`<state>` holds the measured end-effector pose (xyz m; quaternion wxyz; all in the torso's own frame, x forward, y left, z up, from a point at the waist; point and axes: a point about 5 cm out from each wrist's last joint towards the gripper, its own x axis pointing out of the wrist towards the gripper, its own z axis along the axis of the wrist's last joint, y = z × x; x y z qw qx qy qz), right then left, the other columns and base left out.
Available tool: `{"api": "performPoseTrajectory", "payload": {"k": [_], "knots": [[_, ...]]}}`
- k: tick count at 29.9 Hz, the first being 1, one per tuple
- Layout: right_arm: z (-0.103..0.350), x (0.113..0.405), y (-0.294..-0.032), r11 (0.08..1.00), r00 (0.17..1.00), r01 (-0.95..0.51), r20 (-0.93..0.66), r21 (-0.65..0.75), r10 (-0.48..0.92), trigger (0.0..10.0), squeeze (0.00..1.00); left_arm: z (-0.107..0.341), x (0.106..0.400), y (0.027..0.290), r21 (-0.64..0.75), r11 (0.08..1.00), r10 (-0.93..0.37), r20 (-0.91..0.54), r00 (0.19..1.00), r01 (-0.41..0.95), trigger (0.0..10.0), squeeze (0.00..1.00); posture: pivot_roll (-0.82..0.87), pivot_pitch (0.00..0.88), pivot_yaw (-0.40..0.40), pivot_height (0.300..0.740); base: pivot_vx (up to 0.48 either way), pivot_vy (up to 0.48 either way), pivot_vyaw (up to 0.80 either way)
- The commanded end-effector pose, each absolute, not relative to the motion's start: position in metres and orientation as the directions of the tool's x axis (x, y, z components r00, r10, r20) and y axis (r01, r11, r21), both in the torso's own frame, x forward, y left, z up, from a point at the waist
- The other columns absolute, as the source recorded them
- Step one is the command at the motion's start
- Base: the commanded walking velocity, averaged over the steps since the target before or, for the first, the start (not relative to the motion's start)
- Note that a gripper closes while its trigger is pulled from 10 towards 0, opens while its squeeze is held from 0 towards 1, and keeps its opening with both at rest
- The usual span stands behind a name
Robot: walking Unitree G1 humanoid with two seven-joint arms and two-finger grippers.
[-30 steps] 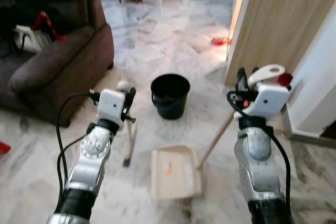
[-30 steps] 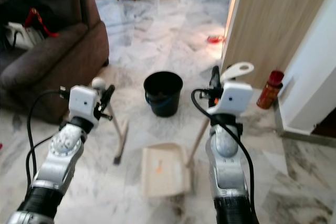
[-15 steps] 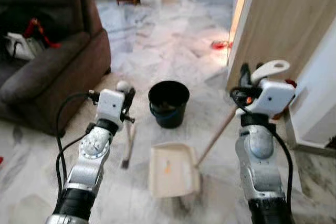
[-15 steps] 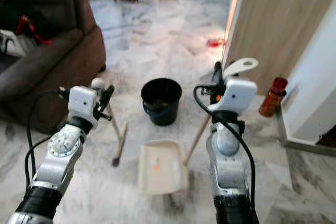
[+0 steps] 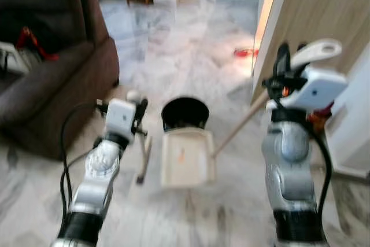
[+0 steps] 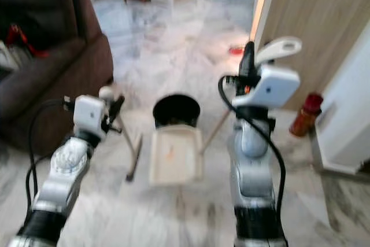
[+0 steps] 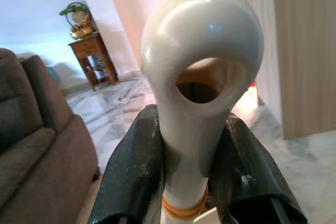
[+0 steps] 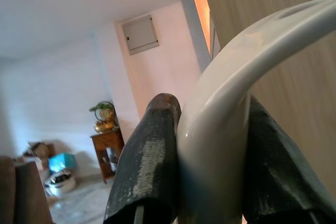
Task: Sweep floor
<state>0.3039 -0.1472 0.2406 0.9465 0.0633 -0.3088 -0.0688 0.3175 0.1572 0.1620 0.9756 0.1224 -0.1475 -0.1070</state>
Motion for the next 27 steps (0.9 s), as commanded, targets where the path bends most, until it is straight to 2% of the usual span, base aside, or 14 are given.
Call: {"api": "performPoseTrajectory", "payload": {"k": [1,15,18,20,27], "knots": [[0.258,0.299,-0.149,0.98,0.753,0.085,0.632,0.179,-0.18,10.0,0.0,0.174,0.315,0.157,0.29,0.943,-0.251,0.307,0.918,0.161,10.0,0.0,-0.01,0.073,0.079,0.74,0.386,0.0,0.0],[0.265,0.299,-0.146,0.981,0.744,0.069,0.645,0.182,-0.172,10.0,0.0,0.172,0.31,0.16,0.293,0.943,-0.245,0.296,0.923,0.156,10.0,0.0,0.0,0.07,0.076,0.74,0.391,0.0,0.0],[0.267,0.298,-0.147,0.981,0.74,0.069,0.65,0.183,-0.174,10.0,0.0,0.171,0.3,0.168,0.316,0.938,-0.24,0.29,0.926,0.144,10.0,0.0,-0.01,0.068,0.078,0.74,0.39,0.0,0.0],[0.268,0.298,-0.148,0.981,0.739,0.071,0.65,0.182,-0.174,10.0,0.0,0.172,0.294,0.183,0.332,0.939,-0.192,0.295,0.936,0.088,10.0,0.0,0.0,0.073,0.075,0.74,0.394,0.0,0.0],[0.27,0.3,-0.144,0.98,0.738,0.053,0.654,0.191,-0.167,10.0,0.0,0.174,0.286,0.19,0.34,0.938,-0.171,0.3,0.939,0.062,10.0,0.0,0.02,0.072,0.069,0.74,0.398,0.0,0.0]]}}
